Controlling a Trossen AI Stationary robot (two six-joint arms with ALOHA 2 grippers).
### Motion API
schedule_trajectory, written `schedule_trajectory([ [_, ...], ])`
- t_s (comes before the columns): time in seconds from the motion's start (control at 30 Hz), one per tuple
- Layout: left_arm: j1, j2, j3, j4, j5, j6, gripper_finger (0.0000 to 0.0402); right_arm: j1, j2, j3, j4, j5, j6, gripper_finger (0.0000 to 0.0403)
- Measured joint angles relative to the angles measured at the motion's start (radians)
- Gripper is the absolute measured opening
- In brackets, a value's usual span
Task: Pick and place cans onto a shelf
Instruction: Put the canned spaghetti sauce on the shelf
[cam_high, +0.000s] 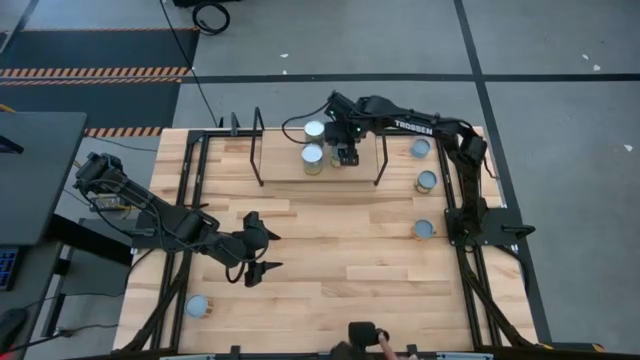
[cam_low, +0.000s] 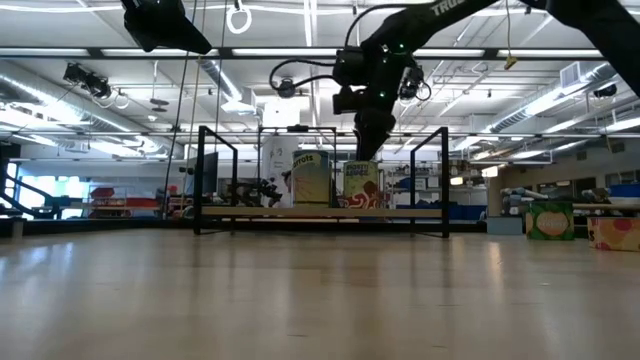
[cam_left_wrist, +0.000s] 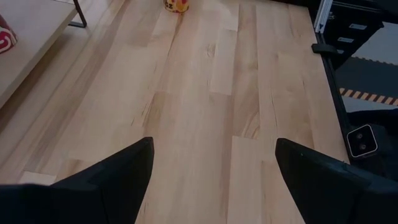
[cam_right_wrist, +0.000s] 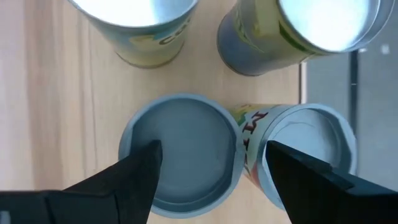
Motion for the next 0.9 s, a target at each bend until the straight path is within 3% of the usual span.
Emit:
schedule_trajectory([
  [0.23,0.0,0.0,0.0,0.0,0.0,0.0,0.0341,-0.055,0.003,-0.002,0.001,-0.161,0.032,0.0297],
  [0.67,0.0,0.0,0.0,0.0,0.0,0.0,0.0341,-0.073,0.003,-0.002,0.03,-0.262,-0.071,0.0297],
  [0.9,0.0,0.0,0.0,0.0,0.0,0.0,0.0341,-0.076,-0.02,-0.002,0.03,-0.263,-0.059,0.0297],
])
